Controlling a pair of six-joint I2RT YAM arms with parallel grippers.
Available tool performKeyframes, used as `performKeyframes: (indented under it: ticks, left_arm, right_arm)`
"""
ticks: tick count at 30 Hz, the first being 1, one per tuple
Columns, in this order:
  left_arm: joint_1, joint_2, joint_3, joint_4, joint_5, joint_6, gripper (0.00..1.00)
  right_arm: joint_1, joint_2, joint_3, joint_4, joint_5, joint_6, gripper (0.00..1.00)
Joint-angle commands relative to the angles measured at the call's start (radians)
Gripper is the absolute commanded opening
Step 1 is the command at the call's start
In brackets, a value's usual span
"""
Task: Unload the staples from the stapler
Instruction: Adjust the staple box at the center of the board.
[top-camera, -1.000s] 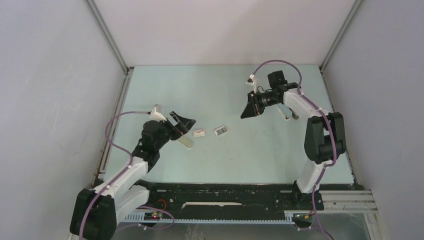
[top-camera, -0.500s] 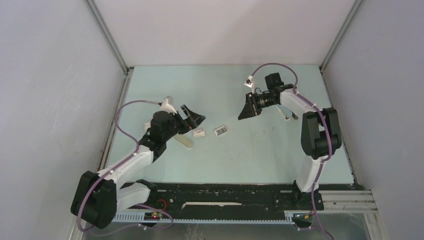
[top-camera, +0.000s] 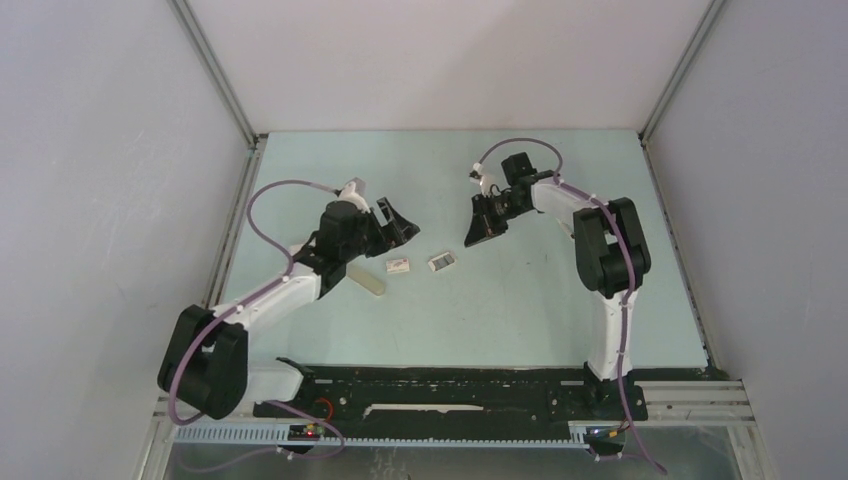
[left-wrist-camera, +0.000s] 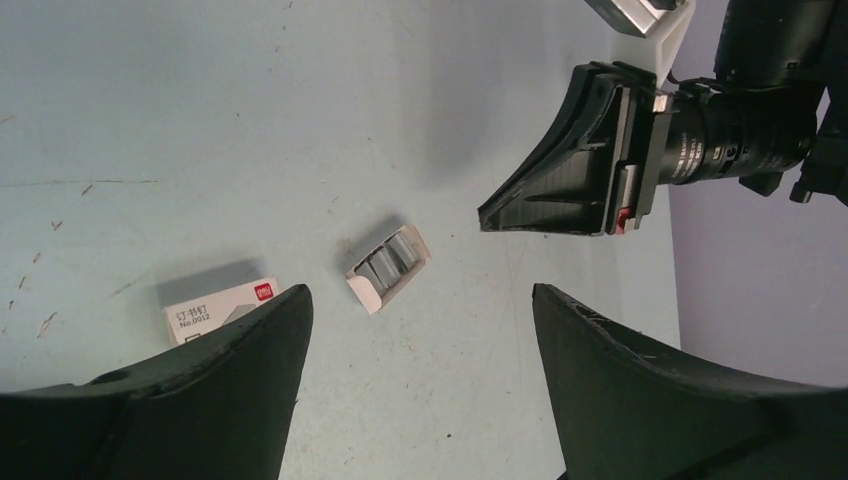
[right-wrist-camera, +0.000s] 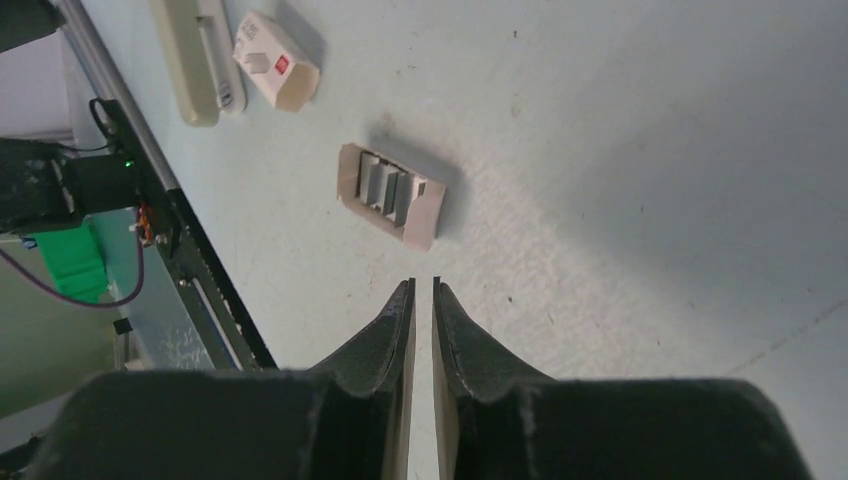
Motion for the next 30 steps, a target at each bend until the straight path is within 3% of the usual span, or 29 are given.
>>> performKeyframes:
  ticks: [1, 10, 24, 30]
  left_arm:
    - [-0.006, 0.08, 0.11, -0.08, -0.018, 0.056, 0.82]
    - [-0.027, 0.193, 0.167, -0.134, -0.006, 0.07, 0.64]
    - [-0.034, 0.174, 0.171, -0.144, -0.028, 0.107, 0.62]
    - [-0.034, 0.087, 0.168, -0.205, -0.096, 0.185, 0.69]
  right_arm:
    - [0.035, 0.051, 0.084, -0.034, 0.077, 0.04, 0.19]
    - [0.067, 0.13, 0.158, -0.085, 0.144, 0.025, 0.18]
    - [0.117, 0.15, 0.165, -0.097, 0.082, 0.014, 0.18]
    - [0.099, 0.106, 0.154, -0.113, 0.135, -0.03, 0.18]
